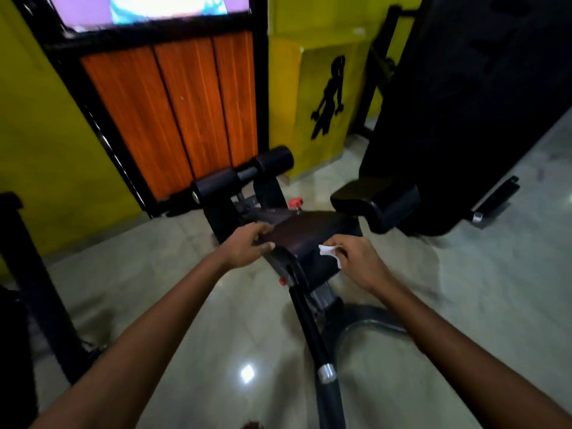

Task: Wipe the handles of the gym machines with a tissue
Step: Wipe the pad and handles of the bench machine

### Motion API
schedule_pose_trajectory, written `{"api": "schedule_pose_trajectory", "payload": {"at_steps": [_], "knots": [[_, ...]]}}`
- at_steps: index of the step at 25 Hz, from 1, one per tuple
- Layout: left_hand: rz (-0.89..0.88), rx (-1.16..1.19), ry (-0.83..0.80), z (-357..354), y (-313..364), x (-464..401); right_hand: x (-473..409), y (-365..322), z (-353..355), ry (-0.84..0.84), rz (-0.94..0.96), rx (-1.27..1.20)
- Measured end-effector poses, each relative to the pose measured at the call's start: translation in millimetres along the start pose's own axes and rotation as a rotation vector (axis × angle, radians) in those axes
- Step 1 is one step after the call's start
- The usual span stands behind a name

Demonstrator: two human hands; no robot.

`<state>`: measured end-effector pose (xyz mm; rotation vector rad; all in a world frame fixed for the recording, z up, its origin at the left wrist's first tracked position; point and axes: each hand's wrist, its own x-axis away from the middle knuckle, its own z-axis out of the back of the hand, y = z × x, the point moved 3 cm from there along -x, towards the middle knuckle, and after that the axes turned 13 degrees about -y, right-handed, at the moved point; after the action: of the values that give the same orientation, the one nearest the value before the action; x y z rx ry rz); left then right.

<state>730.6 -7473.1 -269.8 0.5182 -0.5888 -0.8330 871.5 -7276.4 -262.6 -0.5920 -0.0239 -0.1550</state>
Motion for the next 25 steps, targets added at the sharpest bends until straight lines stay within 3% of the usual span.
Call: {"api": "schedule_pose_trajectory", "payload": {"at_steps": [4, 10, 20, 25], "knots": [[0.059, 0.02, 0.15, 49.6, 9.8, 57.6, -22.9, -55.7, 42.9, 0.104, 0.067, 0.06], [0.136, 0.051, 0.278, 98.4, 0.1, 144.6, -45.6, -150.1, 53.2, 0.074, 0.271, 0.105], [0.384, 0.107, 0.487, 141.8, -73.3, 292.0, -63.9, -303.9, 1.6, -0.076, 0.476, 0.202], [0.417, 0.101, 0.546, 170.3, -113.2, 353.8, -74.7, -385.9, -30.9, -0.073, 0.554, 0.249]]}}
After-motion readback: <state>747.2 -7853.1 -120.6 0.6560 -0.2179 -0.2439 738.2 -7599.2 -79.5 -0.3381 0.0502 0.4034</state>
